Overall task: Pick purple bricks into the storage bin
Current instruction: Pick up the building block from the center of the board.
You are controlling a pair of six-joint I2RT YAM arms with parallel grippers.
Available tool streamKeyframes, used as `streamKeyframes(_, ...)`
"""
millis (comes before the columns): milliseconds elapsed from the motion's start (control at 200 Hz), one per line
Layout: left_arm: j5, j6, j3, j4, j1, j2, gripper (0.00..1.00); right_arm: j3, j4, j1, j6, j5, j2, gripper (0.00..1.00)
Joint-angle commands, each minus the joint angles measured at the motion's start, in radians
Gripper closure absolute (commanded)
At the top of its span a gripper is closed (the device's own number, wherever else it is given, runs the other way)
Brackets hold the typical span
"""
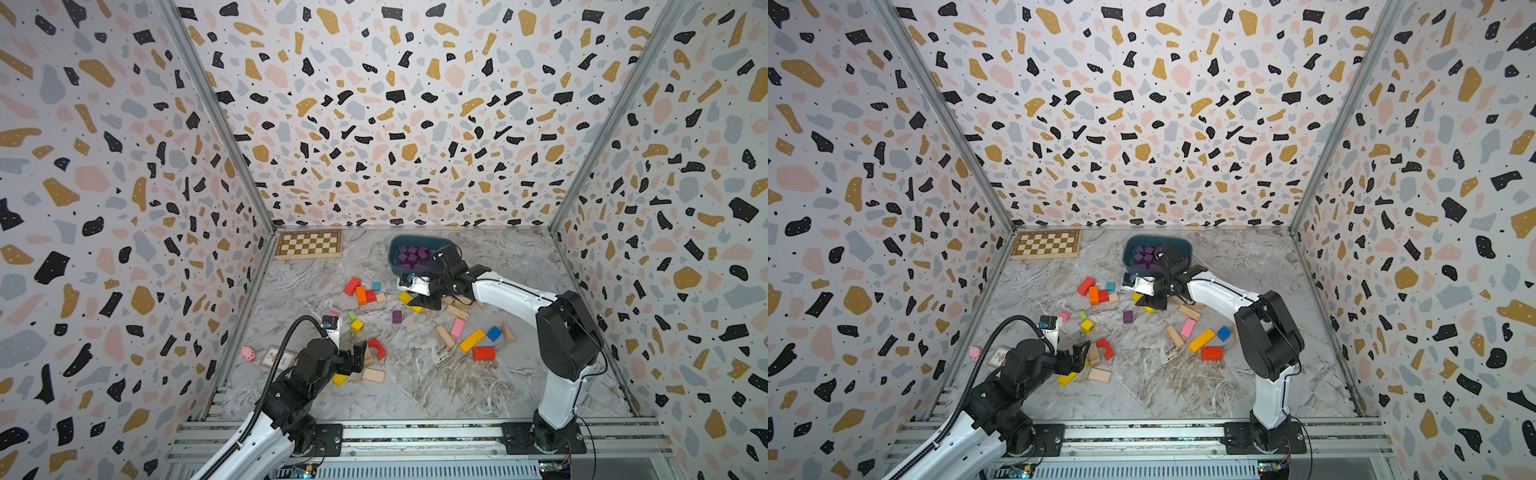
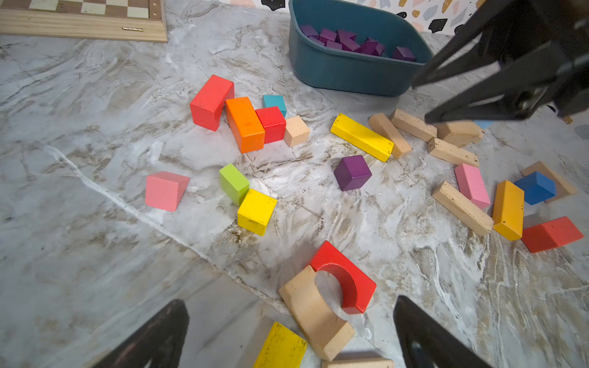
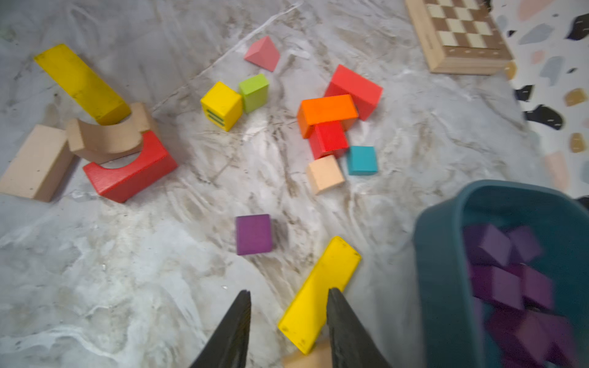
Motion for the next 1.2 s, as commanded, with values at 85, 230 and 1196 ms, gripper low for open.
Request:
streamKeyframes(85,0.002,0.010,-0.011,0.019,-0.001,-0.015,0.01,-0.043,0.049,0.038,0.041,-0.017,0.007,0.58)
streamKeyframes(230,0.003,0.010,-0.013,0.017,-0.001,-0.025,0.01,-0.042,0.070,0.056,0.041,-0.014,0.043,0.57)
streamKeyframes(1196,-0.005,0.006,-0.012,0.015,-0.001,-0.022,0.01,0.062,0.059,0.076,0.018,-0.014,0.147,0.53)
